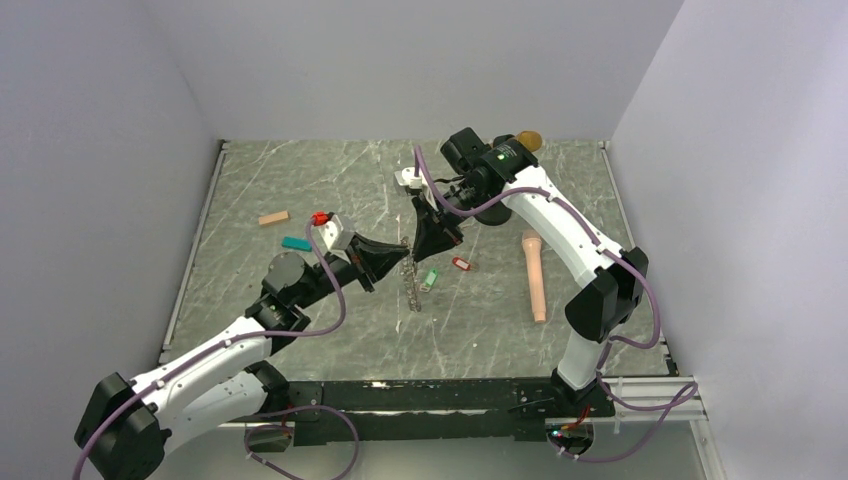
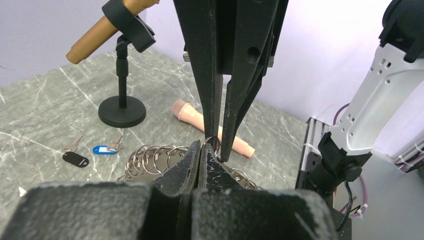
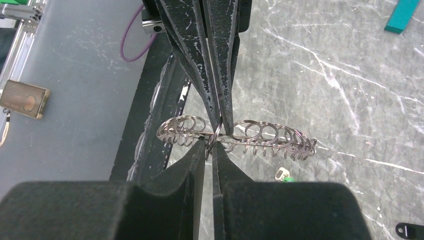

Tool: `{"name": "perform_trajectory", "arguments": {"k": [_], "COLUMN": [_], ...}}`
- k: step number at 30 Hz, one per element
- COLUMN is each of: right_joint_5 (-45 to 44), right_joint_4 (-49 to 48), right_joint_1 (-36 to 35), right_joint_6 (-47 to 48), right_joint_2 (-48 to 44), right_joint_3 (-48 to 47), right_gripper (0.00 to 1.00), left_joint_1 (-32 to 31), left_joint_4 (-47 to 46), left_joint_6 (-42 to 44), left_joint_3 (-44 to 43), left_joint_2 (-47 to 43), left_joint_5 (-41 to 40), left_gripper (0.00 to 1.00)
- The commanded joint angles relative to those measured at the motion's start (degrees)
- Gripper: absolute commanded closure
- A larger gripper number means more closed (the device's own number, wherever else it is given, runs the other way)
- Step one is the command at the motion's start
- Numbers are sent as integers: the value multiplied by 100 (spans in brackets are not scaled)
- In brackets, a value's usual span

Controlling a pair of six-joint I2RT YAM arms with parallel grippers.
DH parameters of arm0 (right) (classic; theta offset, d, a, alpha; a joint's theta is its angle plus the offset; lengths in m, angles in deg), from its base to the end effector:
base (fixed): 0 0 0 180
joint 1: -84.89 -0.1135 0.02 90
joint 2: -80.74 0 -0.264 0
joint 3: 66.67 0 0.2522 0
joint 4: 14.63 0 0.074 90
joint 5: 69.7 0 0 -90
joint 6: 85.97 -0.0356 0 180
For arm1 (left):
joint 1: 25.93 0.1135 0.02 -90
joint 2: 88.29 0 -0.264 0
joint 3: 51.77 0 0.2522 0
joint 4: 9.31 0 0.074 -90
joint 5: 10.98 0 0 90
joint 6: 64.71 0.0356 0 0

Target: Put the keys on the keyring

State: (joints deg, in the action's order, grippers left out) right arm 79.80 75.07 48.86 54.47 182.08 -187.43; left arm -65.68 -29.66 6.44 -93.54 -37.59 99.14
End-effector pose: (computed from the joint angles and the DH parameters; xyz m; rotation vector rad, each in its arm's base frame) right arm 0.2576 0.2253 0.3695 -1.8024 1.5719 1.2976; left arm 0.1515 -0.1419 0.2999 0.5680 1.3588 -1.0835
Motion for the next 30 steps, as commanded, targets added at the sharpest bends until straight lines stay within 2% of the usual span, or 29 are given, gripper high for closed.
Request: {"name": "perform_trajectory", "arguments": {"k": [1, 4, 6, 9, 11, 14, 17, 21, 28, 30], "right_joint_5": [377, 393, 408, 421, 429, 467, 461, 433, 307, 316], "right_joint_4": [192, 201, 220, 201, 192, 183, 162, 125, -33, -14], "right_joint_1": [-31, -34, -35, -33, -34, -35, -35, -35, -25, -26], "right_joint_6": [149, 180, 196, 196, 178, 162, 145, 96, -51, -39], "right_joint_2": [-244, -249, -240, -231, -213, -197, -186, -192, -198, -191], "right_joint_3": [-119, -137, -145, -131, -128, -135, -128, -114, -48, -64], "right_gripper": [88, 96, 97, 95, 89, 88, 89, 100, 100, 100], "left_joint_1": [169, 181, 179, 195, 193, 198, 201, 197, 220, 259], "left_joint_4": [-1144, -1199, -1166, -1148, -1142, -1159, -1160, -1005, -485, -379], "left_joint_6": [-403, -410, -397, -387, -387, -401, -402, -301, 153, 235], "left_joint_3": [94, 117, 136, 157, 152, 150, 147, 99, -21, -52], "left_joint_2": [-69, -6, 10, 18, 41, 70, 101, 101, -137, -204], "left_joint_5": [-309, -217, -204, -198, -177, -142, -83, 35, 336, 476], "left_gripper": [100, 100, 100, 100, 100, 100, 100, 100, 100, 96]}}
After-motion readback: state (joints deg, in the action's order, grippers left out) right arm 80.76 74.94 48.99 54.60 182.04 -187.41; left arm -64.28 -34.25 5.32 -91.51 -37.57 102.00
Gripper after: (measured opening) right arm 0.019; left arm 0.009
